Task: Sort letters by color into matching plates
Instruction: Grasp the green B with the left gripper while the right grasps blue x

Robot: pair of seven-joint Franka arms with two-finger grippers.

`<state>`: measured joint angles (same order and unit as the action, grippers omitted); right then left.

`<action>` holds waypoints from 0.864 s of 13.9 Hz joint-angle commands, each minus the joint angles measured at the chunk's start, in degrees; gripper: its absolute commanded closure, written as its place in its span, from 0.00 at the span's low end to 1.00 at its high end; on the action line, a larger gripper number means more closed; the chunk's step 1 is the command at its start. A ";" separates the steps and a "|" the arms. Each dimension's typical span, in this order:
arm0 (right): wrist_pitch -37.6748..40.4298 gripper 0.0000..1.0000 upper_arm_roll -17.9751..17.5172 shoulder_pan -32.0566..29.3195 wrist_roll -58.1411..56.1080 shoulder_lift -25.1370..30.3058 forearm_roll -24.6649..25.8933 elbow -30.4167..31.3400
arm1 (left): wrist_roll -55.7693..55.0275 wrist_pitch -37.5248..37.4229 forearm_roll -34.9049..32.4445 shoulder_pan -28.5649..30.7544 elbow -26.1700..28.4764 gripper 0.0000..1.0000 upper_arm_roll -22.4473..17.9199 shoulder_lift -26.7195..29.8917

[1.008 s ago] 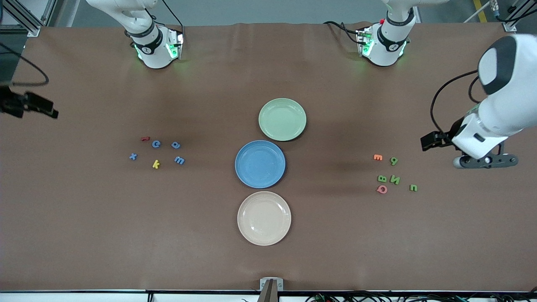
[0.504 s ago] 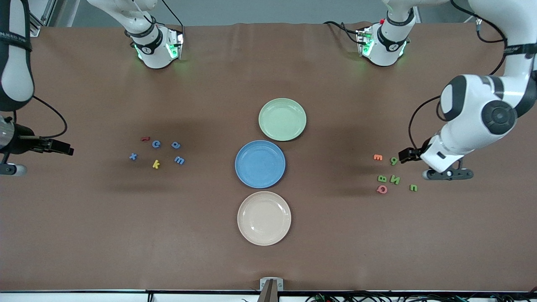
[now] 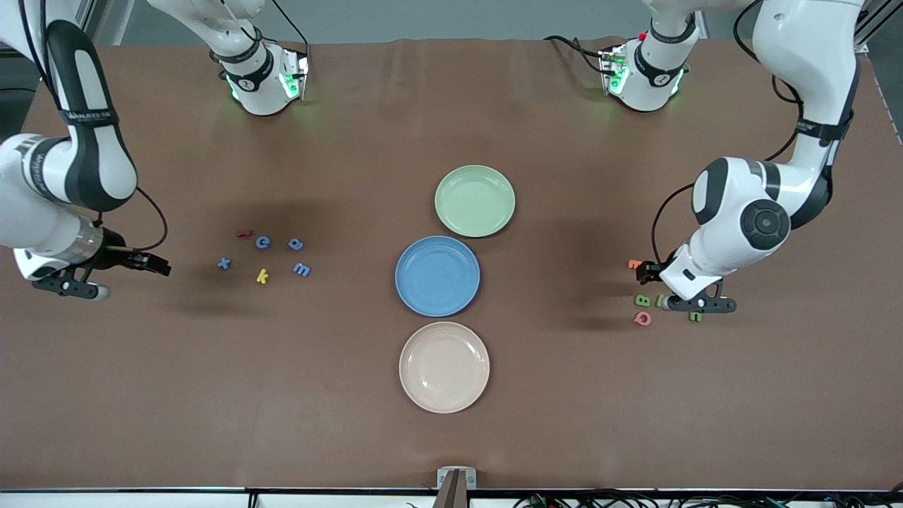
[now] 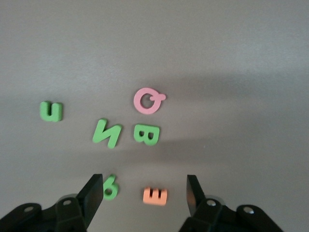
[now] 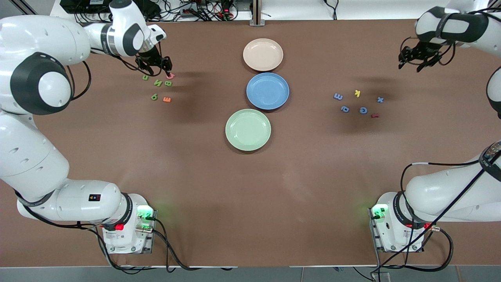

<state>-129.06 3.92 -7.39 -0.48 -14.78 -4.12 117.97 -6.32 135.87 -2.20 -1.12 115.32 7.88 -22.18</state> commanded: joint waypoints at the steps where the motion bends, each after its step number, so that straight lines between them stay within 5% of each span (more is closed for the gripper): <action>1: -4.51 0.21 -0.58 0.53 1.79 -0.95 -1.86 2.95 | 0.96 4.73 -0.87 -0.20 0.25 0.31 0.03 -3.12; 10: -15.16 0.22 -0.58 4.40 8.74 -4.37 -1.86 9.56 | -0.36 8.88 -6.76 0.33 -0.80 0.40 0.03 -8.32; 12: -17.70 0.30 -0.58 4.49 8.66 -4.64 -1.77 10.87 | -0.80 8.97 -6.76 0.33 -1.07 0.40 0.03 -8.40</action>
<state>-144.27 3.37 -2.78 7.75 -19.09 -5.29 127.44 -6.25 144.36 -7.82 -0.82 115.14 7.81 -30.21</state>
